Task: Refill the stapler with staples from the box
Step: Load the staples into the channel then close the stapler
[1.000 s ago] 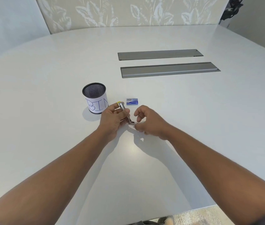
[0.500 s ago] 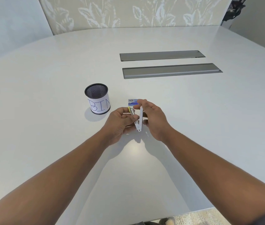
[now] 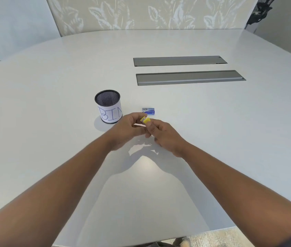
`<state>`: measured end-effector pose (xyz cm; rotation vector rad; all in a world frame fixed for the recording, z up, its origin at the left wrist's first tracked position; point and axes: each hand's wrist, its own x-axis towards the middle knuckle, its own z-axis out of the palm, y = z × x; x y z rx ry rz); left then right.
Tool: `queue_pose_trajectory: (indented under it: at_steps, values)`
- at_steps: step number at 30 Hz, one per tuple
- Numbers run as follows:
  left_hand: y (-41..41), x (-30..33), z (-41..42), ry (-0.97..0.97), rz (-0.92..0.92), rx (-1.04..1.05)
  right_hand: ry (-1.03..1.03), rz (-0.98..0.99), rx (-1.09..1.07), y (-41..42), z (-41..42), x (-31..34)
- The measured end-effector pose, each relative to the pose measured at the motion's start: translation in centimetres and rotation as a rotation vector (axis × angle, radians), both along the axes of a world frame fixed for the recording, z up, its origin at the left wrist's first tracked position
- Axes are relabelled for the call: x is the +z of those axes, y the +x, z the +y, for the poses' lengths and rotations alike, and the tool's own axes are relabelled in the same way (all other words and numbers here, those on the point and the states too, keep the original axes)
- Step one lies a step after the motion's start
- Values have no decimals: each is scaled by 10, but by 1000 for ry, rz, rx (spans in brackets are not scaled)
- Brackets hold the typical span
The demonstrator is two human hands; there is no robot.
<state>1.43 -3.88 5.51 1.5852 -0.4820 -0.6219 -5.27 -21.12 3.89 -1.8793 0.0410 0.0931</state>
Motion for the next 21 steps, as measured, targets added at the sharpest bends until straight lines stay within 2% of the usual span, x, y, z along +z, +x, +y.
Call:
queue_pose_trajectory:
  at_steps: [5,9,11,15,18,21]
  values:
    - [14,5,16,76,3,-111,-412,-200,101,1,-3,3]
    - [9,-8,16,131,-78,-71,-514,-230,101,-1,-3,-2]
    - [0,-16,9,151,-121,4,-499,-234,90,-3,-1,-7]
    - [-11,-33,-10,260,-336,281,-563,-281,82,-3,7,-14]
    - [-11,-37,-20,282,-357,459,-615,-316,69,-2,10,-16]
    - [-7,-37,-26,356,-375,514,-661,-320,65,-1,9,-17]
